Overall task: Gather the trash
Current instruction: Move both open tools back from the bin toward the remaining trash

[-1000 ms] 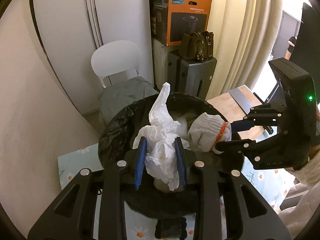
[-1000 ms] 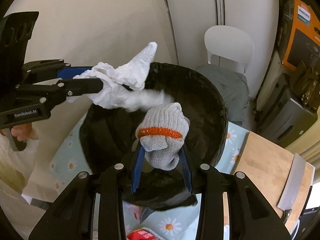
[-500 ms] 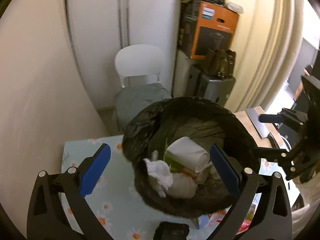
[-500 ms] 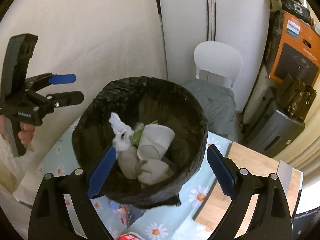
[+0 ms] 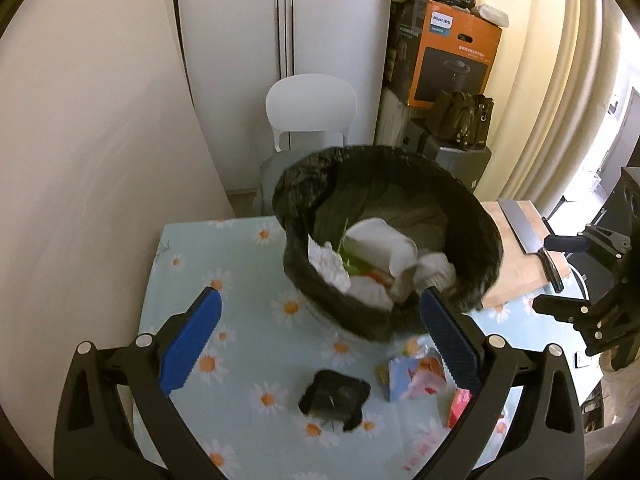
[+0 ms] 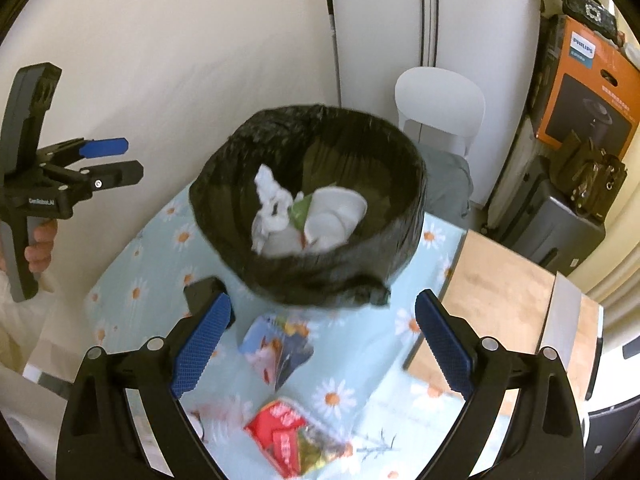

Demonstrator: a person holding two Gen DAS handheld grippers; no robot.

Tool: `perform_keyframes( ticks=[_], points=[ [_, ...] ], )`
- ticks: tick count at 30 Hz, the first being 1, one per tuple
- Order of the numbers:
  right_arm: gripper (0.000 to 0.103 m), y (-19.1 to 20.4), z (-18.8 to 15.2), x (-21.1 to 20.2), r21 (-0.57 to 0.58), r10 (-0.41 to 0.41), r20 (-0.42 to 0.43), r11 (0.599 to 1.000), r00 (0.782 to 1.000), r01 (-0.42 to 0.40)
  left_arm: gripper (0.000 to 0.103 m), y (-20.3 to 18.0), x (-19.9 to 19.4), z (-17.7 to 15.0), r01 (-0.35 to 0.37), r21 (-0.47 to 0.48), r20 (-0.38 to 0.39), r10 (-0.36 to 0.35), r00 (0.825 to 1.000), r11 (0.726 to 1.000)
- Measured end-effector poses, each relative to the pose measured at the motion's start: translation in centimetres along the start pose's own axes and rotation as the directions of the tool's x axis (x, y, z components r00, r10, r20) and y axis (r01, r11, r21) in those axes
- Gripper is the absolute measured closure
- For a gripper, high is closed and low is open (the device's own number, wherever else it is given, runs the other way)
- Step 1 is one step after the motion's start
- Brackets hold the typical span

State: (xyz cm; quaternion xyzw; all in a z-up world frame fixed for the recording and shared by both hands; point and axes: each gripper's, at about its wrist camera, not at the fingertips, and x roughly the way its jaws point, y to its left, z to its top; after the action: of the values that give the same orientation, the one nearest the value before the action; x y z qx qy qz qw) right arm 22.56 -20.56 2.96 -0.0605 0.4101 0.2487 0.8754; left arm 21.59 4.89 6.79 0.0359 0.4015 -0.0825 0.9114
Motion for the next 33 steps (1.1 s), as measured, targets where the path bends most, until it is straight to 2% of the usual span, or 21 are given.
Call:
perform_keyframes(
  ticks=[8,20,30,33],
  points=[
    [0.013,1.1,-3.8,-0.5,-0.009,0.016,-0.049,1.000,0.999,-0.017,0.006,-1.2,-1.4,-3.0,-0.015,-0.022,-0.008,0.015,1.000,1.000],
    [0.013,1.2,-7.9,-0.7,0.007,0.014,-0.112,1.000,0.994,-0.013,0.006,-1.8,-2.1,-7.5,0.007,-0.059,-0.022,-0.009,1.000,0.998],
    [0.013,1.1,-11.5,0.1,0.010,0.025,-0.176,1.000,0.984,-0.024,0.006,-3.7,-1.4,-11.7,0.089,-0.089,-0.048,-0.093,0.994,0.992],
    [0.013,1.1,-12.5,0.4,0.006,0.034,-0.198,0.999,0.980,-0.033,0.006,-4.4,-0.8,-13.1,0.092,-0.091,-0.069,-0.098,0.993,0.992]
  ],
)
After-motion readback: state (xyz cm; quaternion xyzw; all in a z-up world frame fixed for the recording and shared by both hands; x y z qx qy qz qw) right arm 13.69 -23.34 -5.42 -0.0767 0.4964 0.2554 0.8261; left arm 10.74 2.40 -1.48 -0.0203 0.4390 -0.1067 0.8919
